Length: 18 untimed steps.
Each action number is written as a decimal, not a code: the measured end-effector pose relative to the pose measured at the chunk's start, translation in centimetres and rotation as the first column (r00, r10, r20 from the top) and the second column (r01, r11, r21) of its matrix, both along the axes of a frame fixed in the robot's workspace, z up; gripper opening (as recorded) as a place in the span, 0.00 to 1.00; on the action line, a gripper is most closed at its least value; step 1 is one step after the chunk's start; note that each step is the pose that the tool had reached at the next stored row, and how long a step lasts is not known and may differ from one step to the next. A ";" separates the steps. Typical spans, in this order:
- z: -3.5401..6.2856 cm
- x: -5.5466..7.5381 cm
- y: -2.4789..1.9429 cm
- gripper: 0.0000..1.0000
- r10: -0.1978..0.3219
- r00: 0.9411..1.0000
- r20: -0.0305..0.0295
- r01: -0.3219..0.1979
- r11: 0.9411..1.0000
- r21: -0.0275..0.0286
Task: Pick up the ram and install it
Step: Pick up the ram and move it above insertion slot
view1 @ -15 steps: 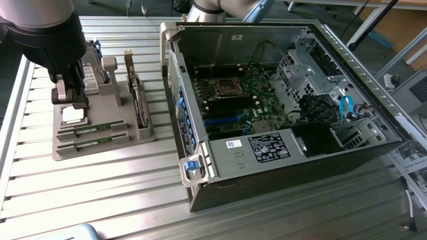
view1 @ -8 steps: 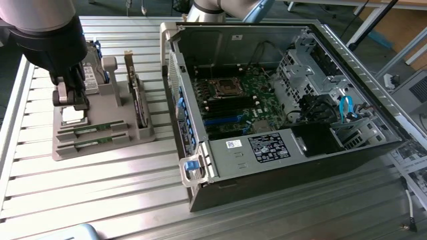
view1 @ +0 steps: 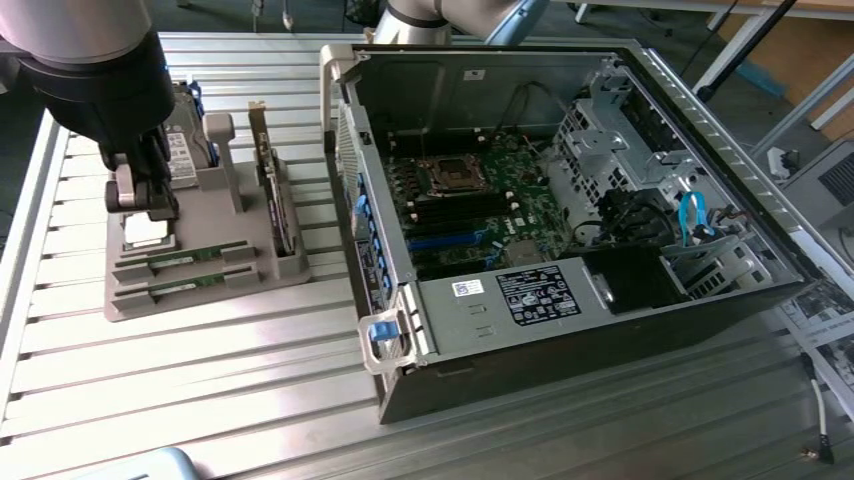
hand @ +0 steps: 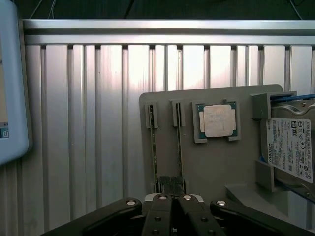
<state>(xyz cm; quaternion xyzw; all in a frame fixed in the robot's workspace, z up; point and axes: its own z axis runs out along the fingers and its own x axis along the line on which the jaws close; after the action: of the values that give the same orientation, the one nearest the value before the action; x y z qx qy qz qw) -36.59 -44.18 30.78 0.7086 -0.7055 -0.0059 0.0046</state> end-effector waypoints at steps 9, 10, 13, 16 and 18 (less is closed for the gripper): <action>0.00 0.0 0.00 0.24 0.000 1.000 0.000 0.000 1.000 0.000; 0.00 0.0 0.00 0.24 0.000 1.000 0.000 0.000 1.000 0.000; -0.01 0.0 -0.04 0.24 0.000 1.000 0.000 0.000 1.000 0.000; 0.00 0.0 -0.12 0.24 0.000 1.000 0.000 0.000 1.000 0.000; 0.00 0.0 -0.13 0.24 0.000 1.000 0.000 0.000 1.000 0.000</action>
<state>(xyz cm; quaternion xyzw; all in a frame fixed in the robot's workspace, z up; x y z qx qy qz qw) -36.59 -44.31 30.77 0.7086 -0.7056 -0.0059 0.0046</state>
